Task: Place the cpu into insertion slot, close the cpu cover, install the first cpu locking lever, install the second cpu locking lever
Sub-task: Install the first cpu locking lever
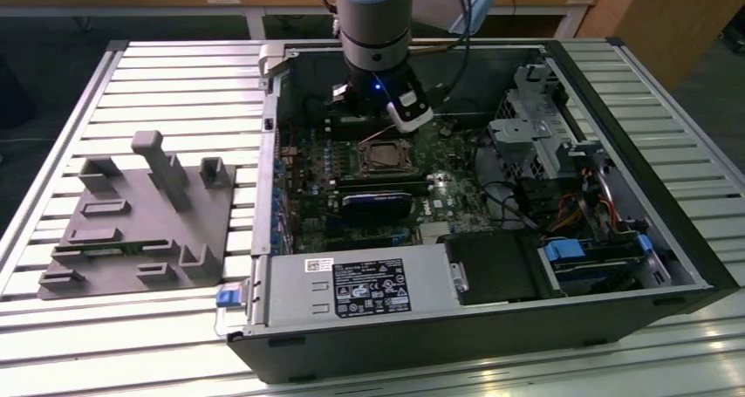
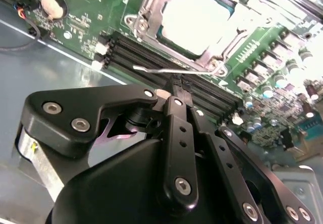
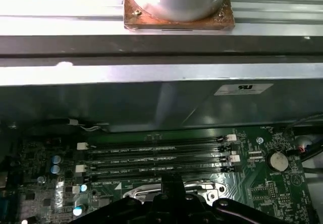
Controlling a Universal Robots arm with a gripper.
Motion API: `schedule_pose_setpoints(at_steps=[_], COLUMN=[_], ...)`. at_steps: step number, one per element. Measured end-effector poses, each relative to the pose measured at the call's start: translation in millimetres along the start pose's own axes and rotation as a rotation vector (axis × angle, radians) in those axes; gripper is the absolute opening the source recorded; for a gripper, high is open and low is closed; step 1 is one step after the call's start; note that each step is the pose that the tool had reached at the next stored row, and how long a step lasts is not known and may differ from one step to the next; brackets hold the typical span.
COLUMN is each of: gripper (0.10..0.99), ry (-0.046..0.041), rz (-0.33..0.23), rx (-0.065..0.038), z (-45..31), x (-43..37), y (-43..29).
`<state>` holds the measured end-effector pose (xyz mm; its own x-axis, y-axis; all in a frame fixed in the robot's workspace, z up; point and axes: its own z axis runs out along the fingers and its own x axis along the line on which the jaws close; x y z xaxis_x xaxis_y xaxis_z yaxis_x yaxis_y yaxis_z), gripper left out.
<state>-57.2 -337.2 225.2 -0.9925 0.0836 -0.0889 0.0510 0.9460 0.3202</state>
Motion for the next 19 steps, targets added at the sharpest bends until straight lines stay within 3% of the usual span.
schedule_pose_setpoints(at_steps=[7,16,19], gripper=[0.106,0.106,0.106], ry=[-0.0003,-0.0006,-0.0066], rz=[0.000,0.000,-0.002], rx=[0.004,0.006,0.007], z=[8.3,9.6,10.7], x=[-9.1,-9.9,-9.8], y=[-0.3,0.5,0.1])
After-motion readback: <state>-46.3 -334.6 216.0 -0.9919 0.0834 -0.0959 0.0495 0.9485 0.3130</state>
